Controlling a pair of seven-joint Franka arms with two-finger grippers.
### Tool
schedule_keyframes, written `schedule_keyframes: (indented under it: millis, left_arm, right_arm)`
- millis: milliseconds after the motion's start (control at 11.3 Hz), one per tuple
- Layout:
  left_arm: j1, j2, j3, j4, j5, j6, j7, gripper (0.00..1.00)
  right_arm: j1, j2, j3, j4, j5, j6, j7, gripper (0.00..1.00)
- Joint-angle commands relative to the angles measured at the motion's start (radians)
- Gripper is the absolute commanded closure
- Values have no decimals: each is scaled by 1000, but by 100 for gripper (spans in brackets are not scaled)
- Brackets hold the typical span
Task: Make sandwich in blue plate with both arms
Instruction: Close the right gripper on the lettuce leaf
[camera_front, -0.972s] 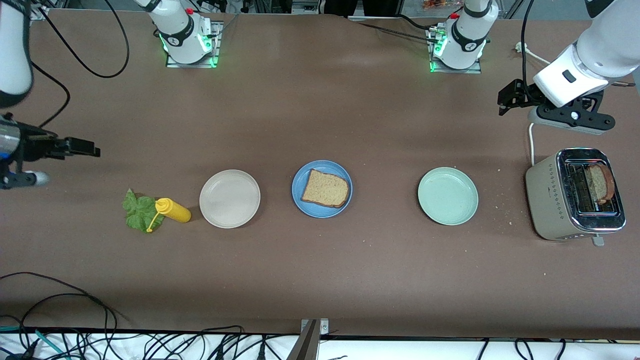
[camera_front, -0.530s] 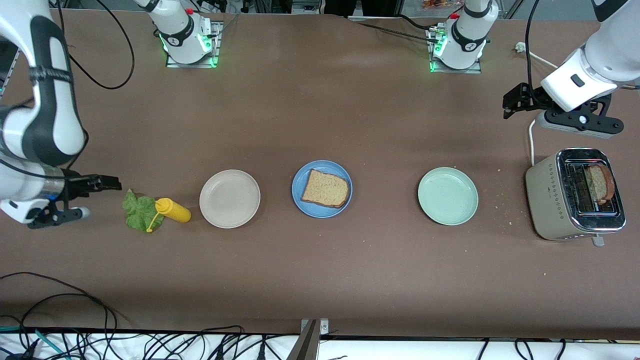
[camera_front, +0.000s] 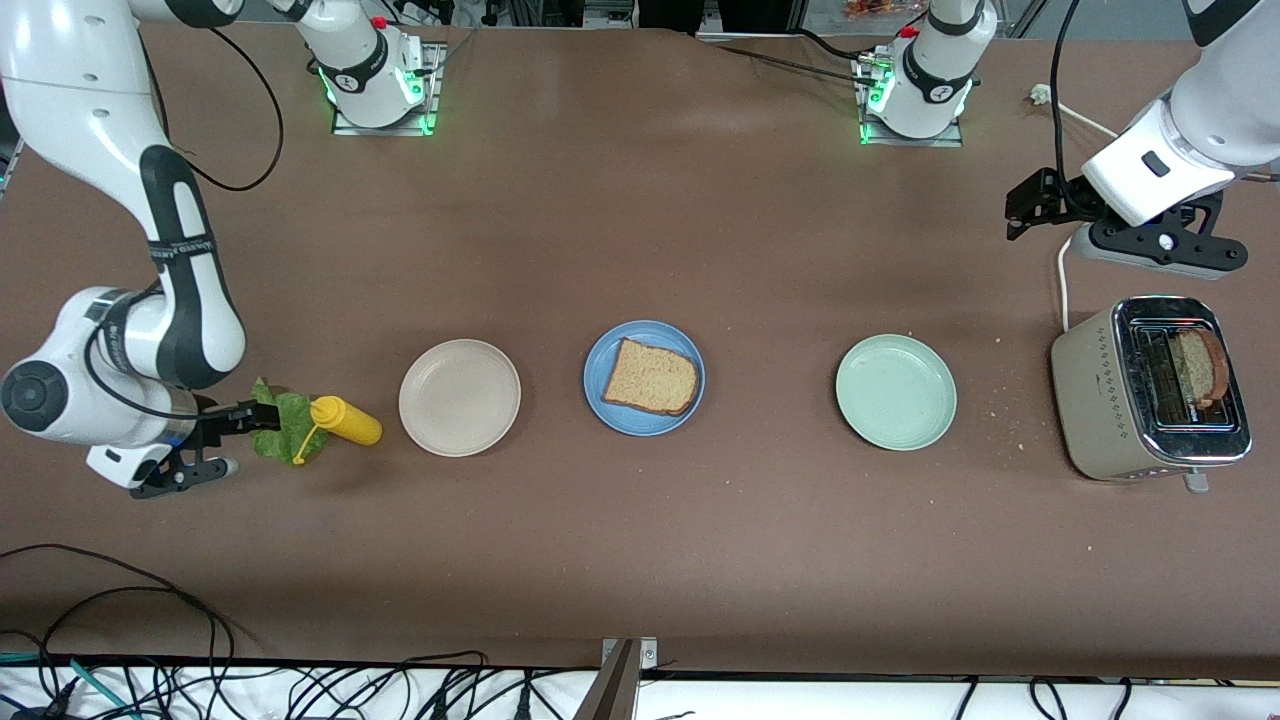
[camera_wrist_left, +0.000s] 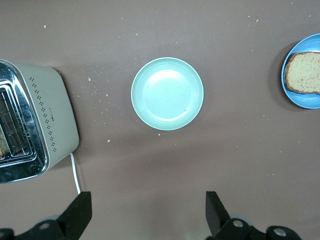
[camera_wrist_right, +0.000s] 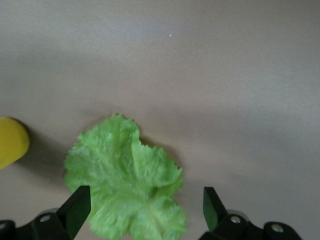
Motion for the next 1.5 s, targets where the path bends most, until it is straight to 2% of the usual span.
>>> schedule_keyframes:
  millis: [0,265,354,442,530,619,707,972,1414]
  left_arm:
    - [7,15,-1,32,-19,-18,10,0]
    - [7,15,-1,32,-19,-18,10,0]
    - [7,15,1,32,-19,-18,10,0]
    - [7,15,-1,32,-19,-18,8,0]
    - [5,15,-1,33,-19,-18,8,0]
    - [5,15,-1,33,-18,-18,8,0]
    - [5,15,-1,33,-18,-18,8,0]
    - [4,15,-2,33,-19,-18,8,0]
    - [7,15,-1,33,-19,-19,8,0]
  right_arm:
    - [-3,63,1,8,21,80,-20,0]
    - [-9,101,16,10,23,152,-19,0]
    - [-9,103,16,8,23,152,-19,13]
    - [-7,103,16,8,23,150,-22,41]
    - [-7,100,16,8,23,146,-29,75]
    - [-4,95,18,8,23,138,-37,96]
    - [-4,74,18,1,23,117,-37,100]
    - [-1,-58,35,-94,23,91,-35,100]
    - [-1,-190,38,-88,21,-122,-29,100]
